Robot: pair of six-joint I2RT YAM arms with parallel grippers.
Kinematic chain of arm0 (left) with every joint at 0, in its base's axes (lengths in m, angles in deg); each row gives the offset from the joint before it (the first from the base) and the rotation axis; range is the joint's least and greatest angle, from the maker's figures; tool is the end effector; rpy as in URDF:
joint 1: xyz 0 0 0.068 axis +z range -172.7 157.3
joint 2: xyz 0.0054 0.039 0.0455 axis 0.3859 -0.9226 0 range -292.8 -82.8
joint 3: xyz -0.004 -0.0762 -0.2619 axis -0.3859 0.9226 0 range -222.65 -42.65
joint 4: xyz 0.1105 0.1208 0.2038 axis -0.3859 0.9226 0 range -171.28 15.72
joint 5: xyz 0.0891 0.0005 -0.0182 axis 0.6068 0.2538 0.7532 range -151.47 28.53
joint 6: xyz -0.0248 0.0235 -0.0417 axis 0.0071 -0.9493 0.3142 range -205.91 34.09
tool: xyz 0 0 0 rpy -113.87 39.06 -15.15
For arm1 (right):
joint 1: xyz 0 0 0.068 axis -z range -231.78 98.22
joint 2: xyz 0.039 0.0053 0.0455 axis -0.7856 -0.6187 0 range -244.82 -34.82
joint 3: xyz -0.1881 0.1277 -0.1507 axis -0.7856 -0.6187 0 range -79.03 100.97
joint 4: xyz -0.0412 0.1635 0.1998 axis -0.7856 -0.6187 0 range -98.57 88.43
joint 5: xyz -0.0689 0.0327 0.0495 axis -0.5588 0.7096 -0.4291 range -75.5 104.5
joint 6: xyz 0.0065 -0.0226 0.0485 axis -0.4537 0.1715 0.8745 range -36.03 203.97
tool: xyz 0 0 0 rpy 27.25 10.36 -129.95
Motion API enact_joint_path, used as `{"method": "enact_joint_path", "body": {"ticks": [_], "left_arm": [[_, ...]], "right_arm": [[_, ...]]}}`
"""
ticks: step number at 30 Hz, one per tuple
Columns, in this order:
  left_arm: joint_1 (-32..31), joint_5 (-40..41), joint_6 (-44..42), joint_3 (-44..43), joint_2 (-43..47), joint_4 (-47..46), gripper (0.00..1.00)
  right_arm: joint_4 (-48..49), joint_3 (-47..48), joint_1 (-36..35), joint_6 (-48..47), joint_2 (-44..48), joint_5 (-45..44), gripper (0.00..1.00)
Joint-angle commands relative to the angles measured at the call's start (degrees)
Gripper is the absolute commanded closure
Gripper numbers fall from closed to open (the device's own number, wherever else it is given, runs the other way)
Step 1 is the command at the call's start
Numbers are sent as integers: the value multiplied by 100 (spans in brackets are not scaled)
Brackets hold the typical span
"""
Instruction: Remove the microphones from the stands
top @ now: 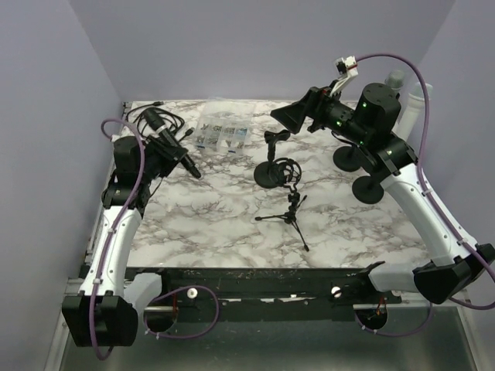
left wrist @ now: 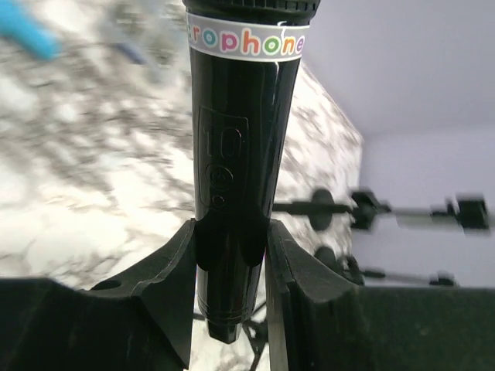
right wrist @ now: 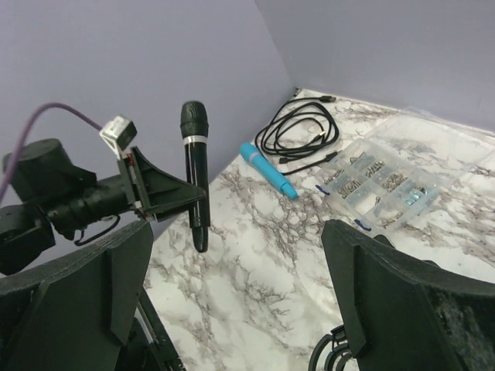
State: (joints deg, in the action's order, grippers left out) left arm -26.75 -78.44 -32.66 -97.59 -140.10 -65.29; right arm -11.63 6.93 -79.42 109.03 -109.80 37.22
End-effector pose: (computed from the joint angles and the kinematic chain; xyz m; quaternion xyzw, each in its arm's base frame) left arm 0.2259 -0.0264 0.3515 -0.2553 0.7651 -0.3826 0.4506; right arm 0.2482 0.1456 0.4757 -0.1559 0.6844 0.4340 0.5648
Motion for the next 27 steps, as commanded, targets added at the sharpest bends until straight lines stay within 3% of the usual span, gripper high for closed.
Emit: {"method": "enact_joint_path", "body": {"ticks": [1, 5, 10, 22, 25, 27], "left_arm": [[852, 873, 1152, 535, -26, 269, 100], [1108, 1390, 1809, 717, -458, 200, 100], [1193, 2408, 1971, 496, -1250, 45, 100], [1565, 2376, 2100, -1080, -3309, 1207, 100], [1711, 2228, 2267, -1888, -4005, 2235, 100], [1802, 2122, 2245, -2060, -4213, 2390, 100]], "right_arm": [[-134, 80, -13, -74, 154, -153, 0], [-32, -76, -14, -6, 245, -112, 0], [-199, 9, -9, -99, 248, -203, 0], [-514, 194, -14, -305, 174, -400, 0], [-425, 177, -13, -219, 78, -303, 0], [-429, 198, -13, -193, 23, -244, 0]]}}
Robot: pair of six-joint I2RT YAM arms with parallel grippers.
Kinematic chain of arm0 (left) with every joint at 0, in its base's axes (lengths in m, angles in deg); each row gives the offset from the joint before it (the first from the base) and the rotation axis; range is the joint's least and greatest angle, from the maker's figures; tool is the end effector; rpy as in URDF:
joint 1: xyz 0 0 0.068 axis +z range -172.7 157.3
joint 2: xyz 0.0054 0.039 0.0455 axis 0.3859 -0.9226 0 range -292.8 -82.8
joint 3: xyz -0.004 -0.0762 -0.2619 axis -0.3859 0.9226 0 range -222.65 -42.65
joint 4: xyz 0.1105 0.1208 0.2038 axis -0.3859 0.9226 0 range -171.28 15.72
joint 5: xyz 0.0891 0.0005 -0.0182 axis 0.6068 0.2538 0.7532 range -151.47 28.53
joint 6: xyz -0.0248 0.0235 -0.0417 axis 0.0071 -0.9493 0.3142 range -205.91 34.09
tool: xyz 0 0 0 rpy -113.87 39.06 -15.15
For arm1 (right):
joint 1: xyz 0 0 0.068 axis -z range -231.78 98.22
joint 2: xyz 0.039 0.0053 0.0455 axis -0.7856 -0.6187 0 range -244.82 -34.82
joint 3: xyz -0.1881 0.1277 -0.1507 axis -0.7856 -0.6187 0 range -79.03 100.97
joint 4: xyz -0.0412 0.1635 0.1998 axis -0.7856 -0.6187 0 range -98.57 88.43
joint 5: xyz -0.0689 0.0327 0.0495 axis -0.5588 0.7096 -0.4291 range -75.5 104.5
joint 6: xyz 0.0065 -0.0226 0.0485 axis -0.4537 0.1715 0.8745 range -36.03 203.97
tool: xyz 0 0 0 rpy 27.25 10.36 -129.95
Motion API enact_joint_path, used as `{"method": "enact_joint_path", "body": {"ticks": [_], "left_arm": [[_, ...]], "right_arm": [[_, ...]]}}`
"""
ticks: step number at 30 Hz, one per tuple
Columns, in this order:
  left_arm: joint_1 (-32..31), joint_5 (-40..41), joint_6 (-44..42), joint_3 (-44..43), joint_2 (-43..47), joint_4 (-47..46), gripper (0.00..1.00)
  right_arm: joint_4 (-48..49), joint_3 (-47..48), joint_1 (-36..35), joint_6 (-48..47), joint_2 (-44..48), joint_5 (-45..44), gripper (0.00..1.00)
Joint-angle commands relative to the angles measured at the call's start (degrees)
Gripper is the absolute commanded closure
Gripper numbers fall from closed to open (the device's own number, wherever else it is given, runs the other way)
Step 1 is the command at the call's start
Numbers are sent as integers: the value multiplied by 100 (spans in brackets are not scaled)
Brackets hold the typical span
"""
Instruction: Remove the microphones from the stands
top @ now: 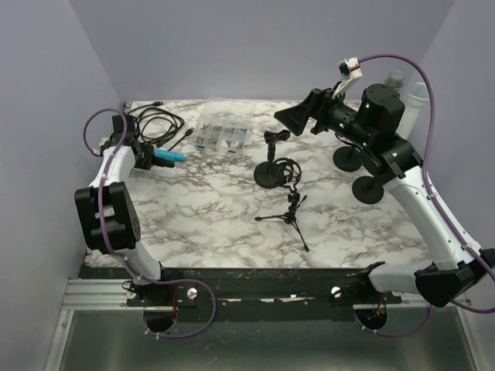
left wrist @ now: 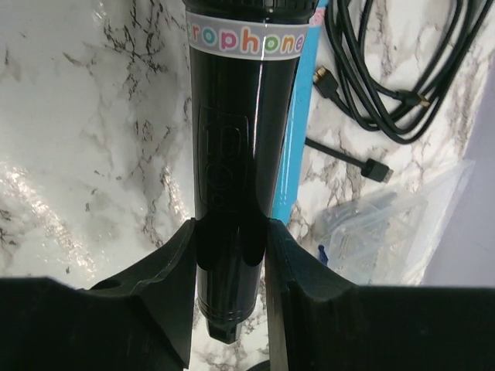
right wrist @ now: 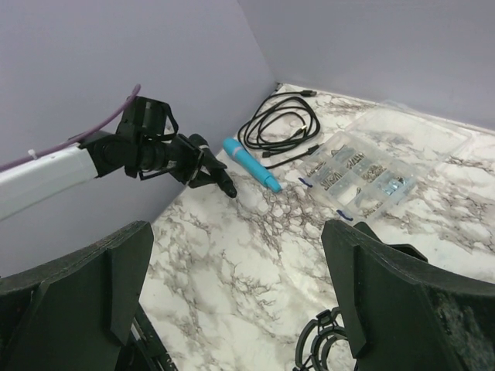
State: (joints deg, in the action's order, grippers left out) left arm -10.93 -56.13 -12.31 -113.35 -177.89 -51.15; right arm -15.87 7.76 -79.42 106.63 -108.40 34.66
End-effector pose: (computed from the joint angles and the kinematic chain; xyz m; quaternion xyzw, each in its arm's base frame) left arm 0.3467 0.0756 0.2408 -0.6555 0.6898 -0.1183 0.2839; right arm 0.2402 0.1397 0.4790 -0.1531 0.6968 0.4061 0.5710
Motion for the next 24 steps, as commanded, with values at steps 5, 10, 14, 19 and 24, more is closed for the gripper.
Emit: {"method": "enact_joint_path", "body": {"ticks": [5, 10, 14, 19, 24], "left_arm": [[338, -6, 193, -433, -465, 678, 100], [406, -217, 189, -696, -811, 944, 100], [410, -358, 184, -663, -925, 845, 100], [414, -803, -55, -892, -1294, 788, 100], [423, -995, -71, -870, -1391, 665, 93]], "right_arm": [[99, 77, -11, 121, -174, 41, 0], [182, 25, -14, 198, -204, 104, 0], [226, -14, -14, 248, -201, 135, 0], [201, -34, -13, 237, -166, 112, 0], [139, -21, -14, 188, -98, 50, 0]]}}
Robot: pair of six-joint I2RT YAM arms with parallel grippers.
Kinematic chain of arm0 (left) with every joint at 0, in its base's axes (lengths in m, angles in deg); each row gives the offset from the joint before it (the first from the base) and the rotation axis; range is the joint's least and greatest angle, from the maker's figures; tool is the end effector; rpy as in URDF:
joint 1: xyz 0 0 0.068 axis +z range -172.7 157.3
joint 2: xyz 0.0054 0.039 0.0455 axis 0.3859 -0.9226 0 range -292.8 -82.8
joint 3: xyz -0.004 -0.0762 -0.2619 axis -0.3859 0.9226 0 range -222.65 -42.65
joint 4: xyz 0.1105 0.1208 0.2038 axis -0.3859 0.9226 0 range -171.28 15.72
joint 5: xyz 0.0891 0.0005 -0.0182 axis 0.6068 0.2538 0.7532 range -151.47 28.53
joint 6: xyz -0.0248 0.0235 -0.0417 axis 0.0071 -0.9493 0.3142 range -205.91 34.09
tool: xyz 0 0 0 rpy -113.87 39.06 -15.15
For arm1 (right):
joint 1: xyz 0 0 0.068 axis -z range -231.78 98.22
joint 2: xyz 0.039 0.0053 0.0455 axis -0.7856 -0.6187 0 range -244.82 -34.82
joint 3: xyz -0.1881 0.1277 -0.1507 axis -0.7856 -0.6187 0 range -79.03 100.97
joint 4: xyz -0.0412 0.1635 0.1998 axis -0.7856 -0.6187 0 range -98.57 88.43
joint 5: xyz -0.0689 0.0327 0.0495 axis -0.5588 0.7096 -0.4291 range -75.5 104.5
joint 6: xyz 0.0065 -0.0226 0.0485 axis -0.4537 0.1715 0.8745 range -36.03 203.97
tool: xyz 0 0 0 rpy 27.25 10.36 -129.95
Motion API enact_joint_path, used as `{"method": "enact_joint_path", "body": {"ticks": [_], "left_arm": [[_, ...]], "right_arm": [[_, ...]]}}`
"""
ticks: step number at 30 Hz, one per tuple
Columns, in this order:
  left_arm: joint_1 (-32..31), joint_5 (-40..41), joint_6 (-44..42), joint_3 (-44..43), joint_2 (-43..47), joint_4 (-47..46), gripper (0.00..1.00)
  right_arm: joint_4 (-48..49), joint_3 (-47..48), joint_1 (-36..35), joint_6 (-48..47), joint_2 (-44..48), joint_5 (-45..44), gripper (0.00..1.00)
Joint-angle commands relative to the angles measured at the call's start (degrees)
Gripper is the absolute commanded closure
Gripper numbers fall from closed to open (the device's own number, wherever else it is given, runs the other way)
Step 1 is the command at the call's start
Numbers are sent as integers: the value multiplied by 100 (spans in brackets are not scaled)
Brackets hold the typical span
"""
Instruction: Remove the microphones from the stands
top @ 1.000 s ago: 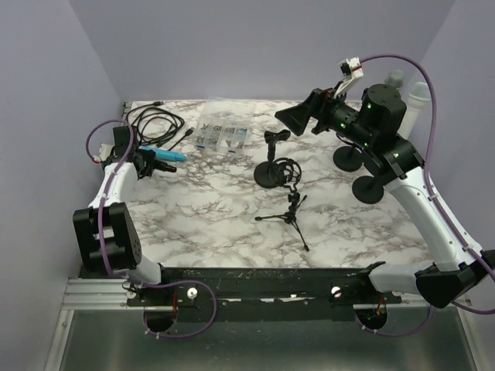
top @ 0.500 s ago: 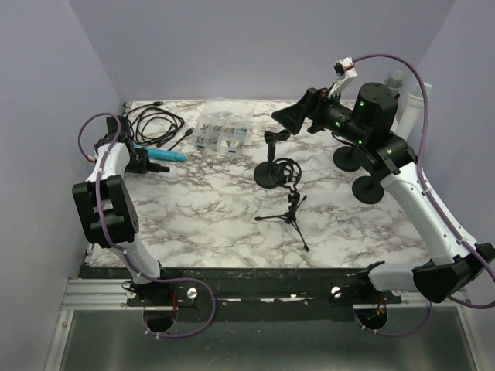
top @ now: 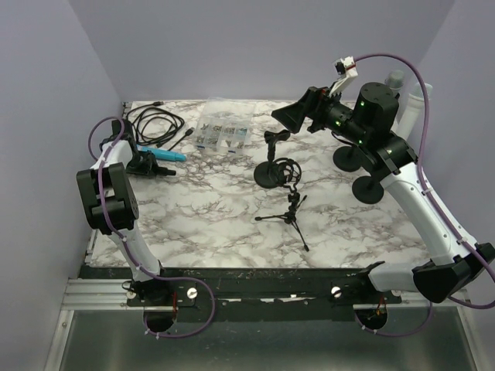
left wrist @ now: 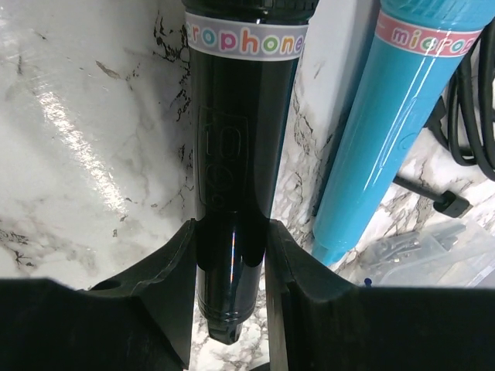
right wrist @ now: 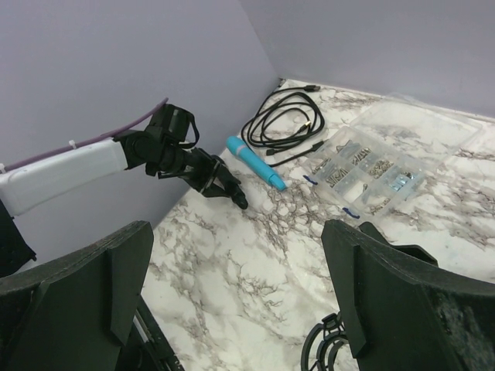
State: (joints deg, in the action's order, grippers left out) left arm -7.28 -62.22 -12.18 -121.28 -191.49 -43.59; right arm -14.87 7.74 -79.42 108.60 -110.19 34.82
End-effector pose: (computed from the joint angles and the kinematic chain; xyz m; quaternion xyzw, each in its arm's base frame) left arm 0.3743 0.1027 0.1913 -0.6877 0.6998 -0.0996 0.1653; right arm 0.2502 0.1451 0.4726 -0.1413 0.7040 0.4153 0.5585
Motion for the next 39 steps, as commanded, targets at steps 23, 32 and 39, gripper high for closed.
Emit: {"method": "enact_joint_path", "body": {"ticks": [23, 32, 39], "left_arm": [[75, -1172, -404, 667, 1084, -1018, 17], [-40, -1723, -561, 1173, 2201, -1632, 17], [-325, -2342, -733, 1361, 2688, -2277, 18]], "right_arm": [[-1033, 299, -13, -882, 671, -1421, 0], [-1851, 432, -14, -1601, 1226, -3338, 0], [-2161, 57, -11, -1759, 1802, -5013, 0]]}}
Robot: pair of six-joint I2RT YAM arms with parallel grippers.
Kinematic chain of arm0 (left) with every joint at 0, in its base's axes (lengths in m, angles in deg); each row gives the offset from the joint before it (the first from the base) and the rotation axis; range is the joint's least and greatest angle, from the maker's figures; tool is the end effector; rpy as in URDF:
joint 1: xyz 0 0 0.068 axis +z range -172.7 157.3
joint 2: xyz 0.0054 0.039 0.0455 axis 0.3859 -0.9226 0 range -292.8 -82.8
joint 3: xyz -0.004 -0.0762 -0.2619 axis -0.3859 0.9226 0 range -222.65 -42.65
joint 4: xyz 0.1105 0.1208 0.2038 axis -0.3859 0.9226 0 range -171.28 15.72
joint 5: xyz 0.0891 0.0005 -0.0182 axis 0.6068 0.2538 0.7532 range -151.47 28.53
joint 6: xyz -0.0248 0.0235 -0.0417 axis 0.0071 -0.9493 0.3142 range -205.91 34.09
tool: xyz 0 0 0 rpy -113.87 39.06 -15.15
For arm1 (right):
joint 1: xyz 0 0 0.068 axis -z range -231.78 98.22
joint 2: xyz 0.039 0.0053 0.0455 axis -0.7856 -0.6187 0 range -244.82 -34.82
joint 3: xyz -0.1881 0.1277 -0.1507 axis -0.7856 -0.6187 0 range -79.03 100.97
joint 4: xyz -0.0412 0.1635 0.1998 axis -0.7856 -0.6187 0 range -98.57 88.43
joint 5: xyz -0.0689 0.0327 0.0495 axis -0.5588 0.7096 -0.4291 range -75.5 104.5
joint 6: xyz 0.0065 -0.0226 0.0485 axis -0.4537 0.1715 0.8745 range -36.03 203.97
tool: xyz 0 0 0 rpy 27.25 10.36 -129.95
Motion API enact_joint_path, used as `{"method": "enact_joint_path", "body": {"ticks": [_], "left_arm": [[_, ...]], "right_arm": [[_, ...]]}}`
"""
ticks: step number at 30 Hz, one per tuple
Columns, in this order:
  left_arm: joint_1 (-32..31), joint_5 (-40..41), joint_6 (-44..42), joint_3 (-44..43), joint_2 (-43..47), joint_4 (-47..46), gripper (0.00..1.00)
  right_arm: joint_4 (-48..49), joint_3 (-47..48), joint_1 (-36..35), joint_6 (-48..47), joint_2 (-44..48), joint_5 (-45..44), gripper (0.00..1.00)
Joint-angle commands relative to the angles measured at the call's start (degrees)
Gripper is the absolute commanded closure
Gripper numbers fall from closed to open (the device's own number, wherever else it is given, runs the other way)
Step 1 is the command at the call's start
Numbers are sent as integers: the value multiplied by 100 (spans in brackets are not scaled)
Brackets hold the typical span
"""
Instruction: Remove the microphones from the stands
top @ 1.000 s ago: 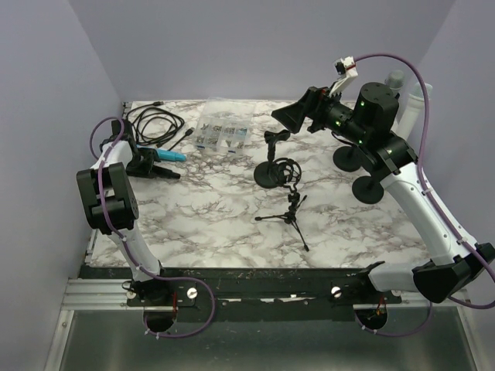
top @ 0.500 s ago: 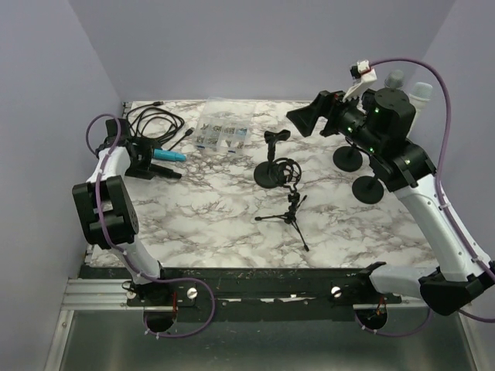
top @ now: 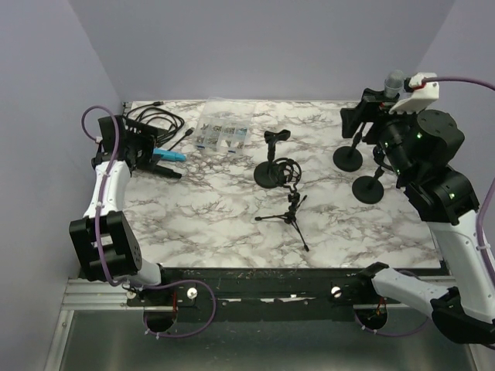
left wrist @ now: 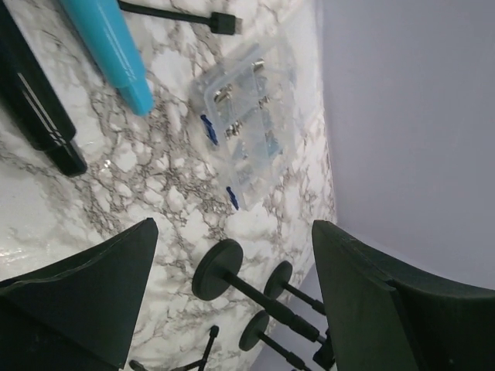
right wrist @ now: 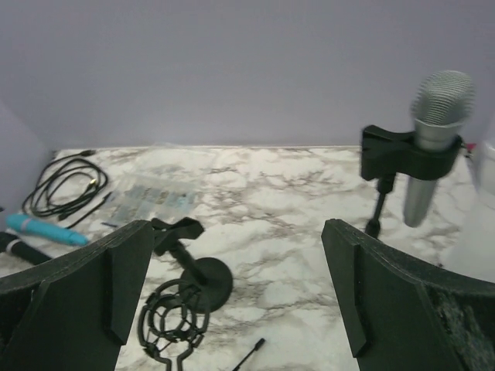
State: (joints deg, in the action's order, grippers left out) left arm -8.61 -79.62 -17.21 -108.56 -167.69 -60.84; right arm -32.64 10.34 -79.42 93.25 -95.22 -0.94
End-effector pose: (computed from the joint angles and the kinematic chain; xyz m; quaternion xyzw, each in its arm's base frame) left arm 0.3237 0.0698 0.2850 -0.5398 0.7144 -0.3202 0.3094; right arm 0.1666 0.0766 0.5102 -0.0219 0.7192 0.1260 0.6829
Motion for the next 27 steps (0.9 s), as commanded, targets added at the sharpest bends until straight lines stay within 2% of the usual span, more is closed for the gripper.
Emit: {"method": "enact_joint_path", "body": {"ticks": [1, 8, 14, 19, 23, 27], "left_arm": [[-263, -698, -341, 45, 356, -597, 18], [-936, -1189, -1065, -416, 515, -738, 19], [-1375, -1285, -1637, -611, 780, -824, 19], [-1592, -1892, -2041, -632, 966, -1271, 19], [-1669, -2457, -2177, -482, 1165, -1873, 13], [-1837, -2587, -2420, -467, 1337, -2016, 12]], "right_arm": [[-426, -241, -13, -202, 368, -1712, 0], [-438, -537, -13, -212, 576, -3585, 0], [-373, -654, -14, -387, 129, -4817, 1], [-110, -683, 143, -315, -332, -5022, 7], [-392, -529, 730, 27, -712, -4315, 9], [-479, -564, 957, 119, -866, -4033, 9]]}}
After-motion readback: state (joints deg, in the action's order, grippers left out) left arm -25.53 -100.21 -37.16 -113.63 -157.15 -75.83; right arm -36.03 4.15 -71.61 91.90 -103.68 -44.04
